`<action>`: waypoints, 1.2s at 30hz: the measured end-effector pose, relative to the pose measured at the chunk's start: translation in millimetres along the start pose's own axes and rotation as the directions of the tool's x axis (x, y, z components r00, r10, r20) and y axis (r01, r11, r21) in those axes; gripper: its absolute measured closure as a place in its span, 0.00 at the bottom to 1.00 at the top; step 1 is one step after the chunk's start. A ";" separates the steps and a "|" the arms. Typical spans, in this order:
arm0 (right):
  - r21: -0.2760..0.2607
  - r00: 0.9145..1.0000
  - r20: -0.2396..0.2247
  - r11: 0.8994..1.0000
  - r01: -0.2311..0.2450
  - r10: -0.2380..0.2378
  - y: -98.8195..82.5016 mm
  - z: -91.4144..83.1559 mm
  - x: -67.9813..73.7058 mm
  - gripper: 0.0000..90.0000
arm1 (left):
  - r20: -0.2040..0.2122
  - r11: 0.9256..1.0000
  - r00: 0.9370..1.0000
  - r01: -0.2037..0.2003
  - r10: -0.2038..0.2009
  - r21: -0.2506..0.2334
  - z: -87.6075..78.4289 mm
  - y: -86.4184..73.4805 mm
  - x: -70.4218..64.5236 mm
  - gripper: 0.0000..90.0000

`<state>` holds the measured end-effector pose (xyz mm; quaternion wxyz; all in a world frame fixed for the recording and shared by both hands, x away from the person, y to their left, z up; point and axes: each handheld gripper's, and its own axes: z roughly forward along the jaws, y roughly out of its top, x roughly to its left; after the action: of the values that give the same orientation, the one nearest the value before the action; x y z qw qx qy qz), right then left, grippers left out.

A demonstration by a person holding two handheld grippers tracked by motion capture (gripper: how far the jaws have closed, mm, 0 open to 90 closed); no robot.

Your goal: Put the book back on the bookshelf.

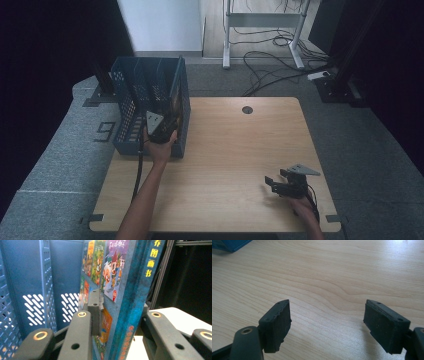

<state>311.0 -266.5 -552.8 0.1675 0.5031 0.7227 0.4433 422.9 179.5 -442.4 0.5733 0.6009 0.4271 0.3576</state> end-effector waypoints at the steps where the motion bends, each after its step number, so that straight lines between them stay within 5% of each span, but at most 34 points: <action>1: -0.001 1.000 0.001 1.000 -0.001 0.001 0.0 -0.2 -0.3 0.24 | 0.003 1.000 1.000 0.003 -0.003 -0.003 -0.3 -0.2 -0.4 0.75; 15: -0.006 1.000 -0.002 1.000 0.004 -0.004 2.4 0.3 0.4 0.24 | 0.044 0.999 0.999 -0.009 0.007 0.047 -25.6 1.3 1.7 0.50; 26: -0.012 1.000 -0.006 1.000 0.002 -0.002 3.5 -0.6 -0.1 0.24 | 0.092 0.996 0.996 -0.007 -0.001 0.092 -49.2 -9.9 1.8 0.46; 36: -0.019 1.000 -0.009 1.000 -0.003 0.003 4.1 -3.4 -3.3 0.24 | 0.145 0.986 0.989 -0.029 0.005 0.166 -70.1 -32.1 -5.0 0.45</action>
<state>312.4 -270.5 -548.3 0.1685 0.5007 0.7183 0.4527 353.3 201.1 -467.9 0.5471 0.6749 0.4078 0.2809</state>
